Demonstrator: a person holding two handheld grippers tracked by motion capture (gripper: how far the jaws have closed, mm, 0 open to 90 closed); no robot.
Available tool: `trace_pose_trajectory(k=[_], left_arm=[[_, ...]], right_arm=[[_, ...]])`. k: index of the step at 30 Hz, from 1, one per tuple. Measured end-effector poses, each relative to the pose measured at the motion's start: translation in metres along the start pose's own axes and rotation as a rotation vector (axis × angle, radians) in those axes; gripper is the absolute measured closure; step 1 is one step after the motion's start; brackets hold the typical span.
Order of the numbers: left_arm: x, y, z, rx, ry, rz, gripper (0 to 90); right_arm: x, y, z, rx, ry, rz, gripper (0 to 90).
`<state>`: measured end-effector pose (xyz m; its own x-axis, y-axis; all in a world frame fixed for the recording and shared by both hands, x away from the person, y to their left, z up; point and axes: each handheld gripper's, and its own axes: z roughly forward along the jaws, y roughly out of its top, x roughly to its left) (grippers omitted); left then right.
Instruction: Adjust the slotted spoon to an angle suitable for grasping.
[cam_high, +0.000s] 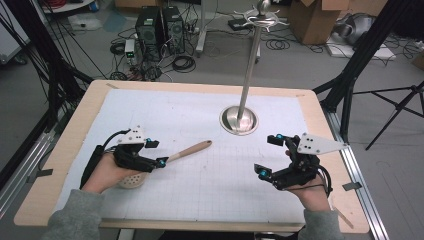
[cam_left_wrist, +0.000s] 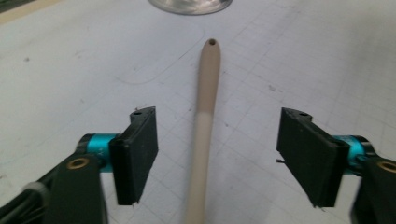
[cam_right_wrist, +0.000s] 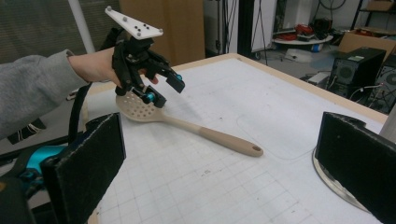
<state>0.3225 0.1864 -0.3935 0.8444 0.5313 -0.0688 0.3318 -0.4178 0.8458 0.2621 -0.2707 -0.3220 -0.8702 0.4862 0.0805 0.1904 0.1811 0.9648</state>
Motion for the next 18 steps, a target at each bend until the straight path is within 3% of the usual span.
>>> trace_pose_trajectory(k=[1,4,7,18], left_arm=[[0.001,-0.0005,-0.0005,0.026,-0.043,-0.024,6.4],[-0.0009,0.0006,-0.0023,0.021,-0.034,0.019,6.0],[-0.0013,0.0016,-0.0028,0.02,-0.021,0.035,6.0],[0.0008,-0.0027,0.0003,0.029,0.013,0.046,6.3]], right_arm=[[-0.0002,0.0,0.0015,0.007,0.004,0.003,0.4],[-0.0015,-0.0003,0.0035,0.008,0.004,0.0,0.3],[-0.0014,0.0,0.0051,0.007,0.011,-0.005,0.3],[-0.0015,-0.0002,0.0057,0.008,0.013,-0.001,0.4]])
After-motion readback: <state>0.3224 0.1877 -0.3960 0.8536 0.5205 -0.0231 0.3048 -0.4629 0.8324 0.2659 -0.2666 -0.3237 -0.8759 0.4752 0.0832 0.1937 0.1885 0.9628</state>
